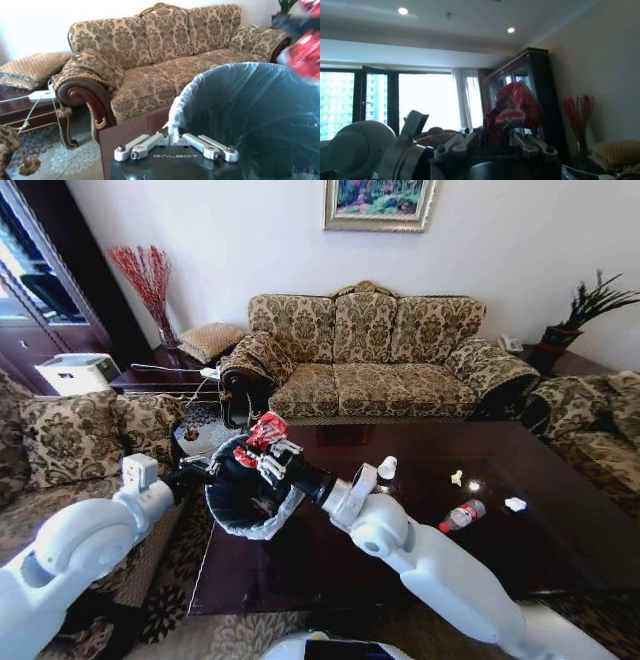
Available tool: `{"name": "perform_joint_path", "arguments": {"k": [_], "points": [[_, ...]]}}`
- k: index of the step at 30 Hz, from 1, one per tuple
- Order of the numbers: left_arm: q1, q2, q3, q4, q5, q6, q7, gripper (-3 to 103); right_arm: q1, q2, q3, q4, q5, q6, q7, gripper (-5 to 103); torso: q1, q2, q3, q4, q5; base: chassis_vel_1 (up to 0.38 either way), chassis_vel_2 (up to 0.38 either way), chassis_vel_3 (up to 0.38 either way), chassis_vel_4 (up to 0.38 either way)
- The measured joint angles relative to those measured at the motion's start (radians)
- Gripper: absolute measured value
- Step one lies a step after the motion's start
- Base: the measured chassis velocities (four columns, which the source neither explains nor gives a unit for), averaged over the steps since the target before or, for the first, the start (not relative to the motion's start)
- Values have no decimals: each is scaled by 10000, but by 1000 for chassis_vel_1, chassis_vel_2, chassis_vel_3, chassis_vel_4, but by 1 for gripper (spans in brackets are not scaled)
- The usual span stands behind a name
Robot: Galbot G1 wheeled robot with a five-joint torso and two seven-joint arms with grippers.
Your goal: Move to the front of the table and place the trash on the table into the trash bin.
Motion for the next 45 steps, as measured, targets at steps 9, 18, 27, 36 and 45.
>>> {"name": "perform_joint_path", "arguments": {"k": [9,18,27,36,45], "points": [[246,119,-93,-151,-107,104,28,1,-80,-14,-36,-189,-633,143,-112,28,0,0,0,0,0,0,0,0,0],[395,-34,-151,-301,-78,118,49,1,-56,-115,73,-170,-1012,316,-427,65,0,0,0,0,1,0,0,0,0],[567,-92,-276,-368,-69,167,-18,1,-339,-79,380,-80,-892,493,-273,96,0,0,0,1,1,0,0,0,0],[158,-303,-607,88,-113,206,-445,1,-2306,-495,2897,1430,-435,-320,2181,100,0,0,0,1,1,0,0,0,0],[-340,-856,-961,925,325,-146,-636,1,-5464,-138,5467,2787,-61,-1871,4744,100,-2,1,-2,4,1,0,0,0,0]]}}
